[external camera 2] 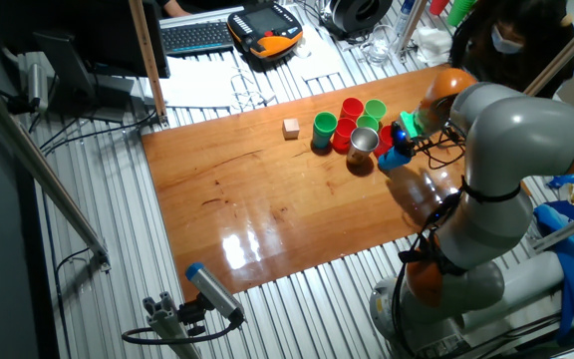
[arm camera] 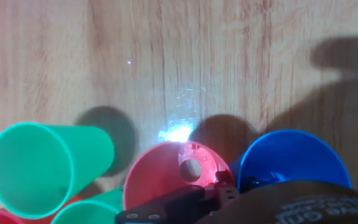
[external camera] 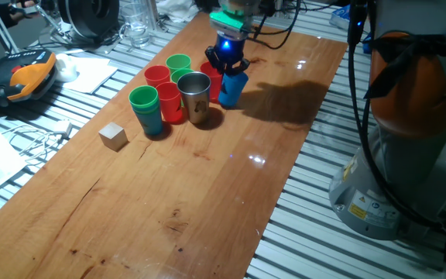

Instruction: Stack the cups

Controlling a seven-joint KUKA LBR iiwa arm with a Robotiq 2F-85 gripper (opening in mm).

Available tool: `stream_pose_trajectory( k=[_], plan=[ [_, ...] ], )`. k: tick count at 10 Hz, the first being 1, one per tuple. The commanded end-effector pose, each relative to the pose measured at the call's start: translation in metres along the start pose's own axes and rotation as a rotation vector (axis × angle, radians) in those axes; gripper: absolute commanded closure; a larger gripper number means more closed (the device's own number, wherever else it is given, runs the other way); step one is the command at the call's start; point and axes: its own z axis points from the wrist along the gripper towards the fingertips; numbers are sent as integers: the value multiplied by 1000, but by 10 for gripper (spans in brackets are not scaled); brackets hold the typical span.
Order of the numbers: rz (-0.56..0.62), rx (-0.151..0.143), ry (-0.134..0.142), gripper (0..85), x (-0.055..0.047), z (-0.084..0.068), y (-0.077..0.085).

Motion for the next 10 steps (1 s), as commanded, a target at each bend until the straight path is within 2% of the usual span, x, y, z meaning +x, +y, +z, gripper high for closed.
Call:
stream_pose_trajectory(
  k=[1,2,3,5,7,10],
  plan=[
    [-1,-3,-7,850,0,-5,2],
    [-4,-20,-6,850,1,-11,5],
    [-21,-25,-2,850,0,-18,9],
    [-24,-15,-8,850,0,-31,21],
    [-33,13,5,850,-7,-52,35],
    [-55,18,45,850,-22,-75,41]
  ],
)
